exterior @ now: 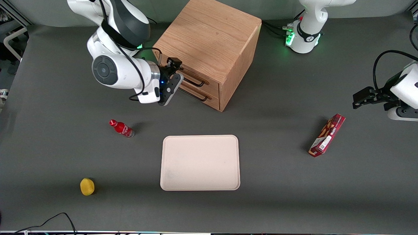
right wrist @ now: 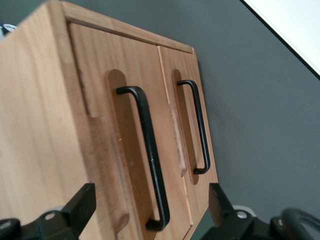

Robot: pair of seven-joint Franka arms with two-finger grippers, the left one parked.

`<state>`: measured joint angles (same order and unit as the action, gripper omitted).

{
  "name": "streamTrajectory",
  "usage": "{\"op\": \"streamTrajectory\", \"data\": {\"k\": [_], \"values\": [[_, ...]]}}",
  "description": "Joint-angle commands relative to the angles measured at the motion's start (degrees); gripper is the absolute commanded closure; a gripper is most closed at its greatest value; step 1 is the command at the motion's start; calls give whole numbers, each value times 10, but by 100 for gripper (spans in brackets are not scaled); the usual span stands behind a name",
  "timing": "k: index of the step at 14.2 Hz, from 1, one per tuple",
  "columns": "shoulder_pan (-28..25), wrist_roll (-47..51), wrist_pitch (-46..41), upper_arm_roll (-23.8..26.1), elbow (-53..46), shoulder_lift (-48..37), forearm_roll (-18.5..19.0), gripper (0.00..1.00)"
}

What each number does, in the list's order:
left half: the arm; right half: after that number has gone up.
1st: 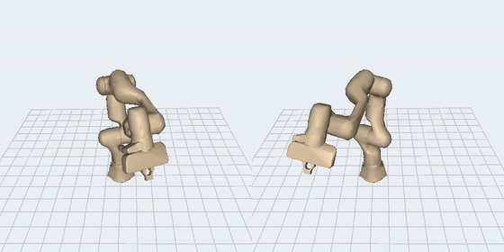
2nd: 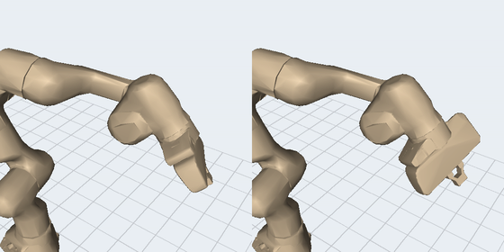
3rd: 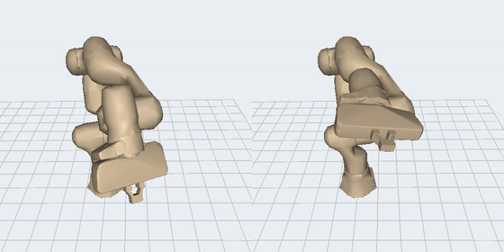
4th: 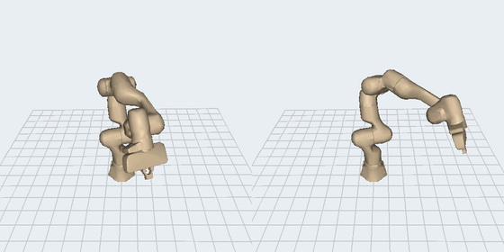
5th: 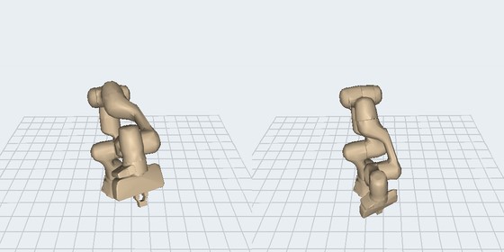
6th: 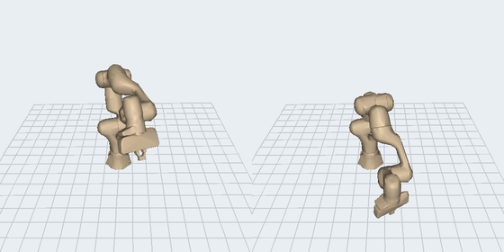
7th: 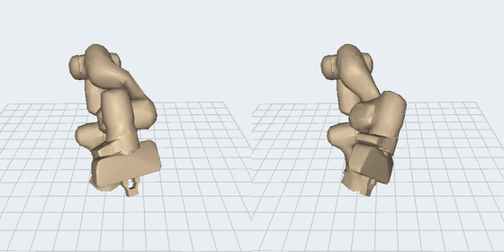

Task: Open upper drawer
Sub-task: 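Move the right gripper to the upper drawer's black handle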

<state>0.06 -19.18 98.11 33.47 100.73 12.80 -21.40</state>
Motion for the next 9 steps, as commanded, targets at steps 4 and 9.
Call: {"op": "streamTrajectory", "data": {"k": [4,9], "values": [[6,-67,70,7,72,-21,10,0],[5,-81,104,8,96,-20,10,0]]}}
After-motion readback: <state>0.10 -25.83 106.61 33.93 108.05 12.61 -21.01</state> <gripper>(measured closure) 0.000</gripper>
